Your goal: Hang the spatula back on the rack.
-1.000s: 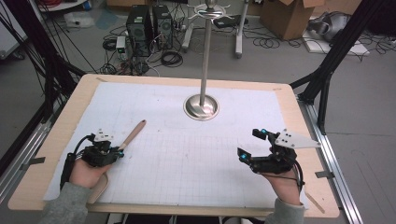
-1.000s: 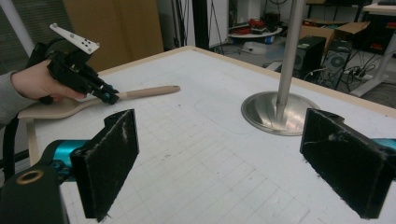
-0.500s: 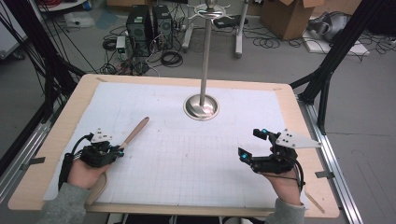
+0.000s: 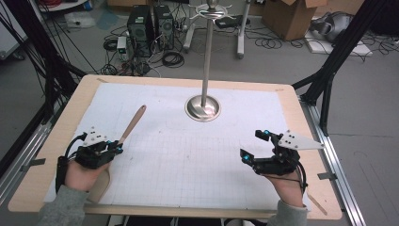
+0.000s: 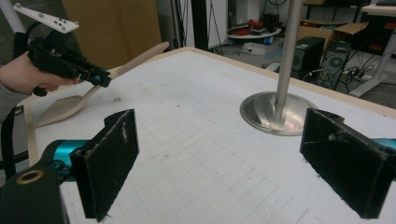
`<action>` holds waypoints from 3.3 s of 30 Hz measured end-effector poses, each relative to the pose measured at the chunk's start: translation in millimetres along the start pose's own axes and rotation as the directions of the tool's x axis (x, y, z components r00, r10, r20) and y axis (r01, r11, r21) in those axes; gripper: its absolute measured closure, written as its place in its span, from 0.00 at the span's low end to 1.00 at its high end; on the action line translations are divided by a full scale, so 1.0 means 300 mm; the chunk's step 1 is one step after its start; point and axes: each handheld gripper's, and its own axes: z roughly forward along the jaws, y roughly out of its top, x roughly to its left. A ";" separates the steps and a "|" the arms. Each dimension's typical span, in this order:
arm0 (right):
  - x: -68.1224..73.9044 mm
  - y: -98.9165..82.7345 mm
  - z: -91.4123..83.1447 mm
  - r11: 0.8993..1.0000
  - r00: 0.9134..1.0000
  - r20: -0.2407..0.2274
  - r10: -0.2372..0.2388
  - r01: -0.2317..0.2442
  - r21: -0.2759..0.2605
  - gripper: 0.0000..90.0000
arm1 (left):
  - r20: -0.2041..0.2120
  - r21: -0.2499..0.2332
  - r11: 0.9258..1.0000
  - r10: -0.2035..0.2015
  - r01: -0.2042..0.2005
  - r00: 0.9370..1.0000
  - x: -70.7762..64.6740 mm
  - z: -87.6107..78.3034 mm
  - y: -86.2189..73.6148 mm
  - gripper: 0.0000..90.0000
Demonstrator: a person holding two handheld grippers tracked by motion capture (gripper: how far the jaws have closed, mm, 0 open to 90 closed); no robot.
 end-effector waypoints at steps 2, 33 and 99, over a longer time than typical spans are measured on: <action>0.001 0.000 0.001 1.000 1.000 0.000 0.001 -0.001 0.000 0.12 | 0.007 -0.011 1.000 -0.003 0.004 1.000 0.001 -0.010 0.004 0.86; 0.001 -0.001 0.004 1.000 1.000 0.000 -0.002 0.002 0.005 0.12 | 0.055 -0.219 0.976 0.027 -0.014 0.998 -0.024 -0.172 0.095 0.86; -0.025 -0.011 -0.053 0.999 0.999 0.026 0.020 -0.019 -0.033 0.12 | 0.220 -0.375 0.926 0.125 -0.034 0.968 0.015 -0.049 0.397 0.86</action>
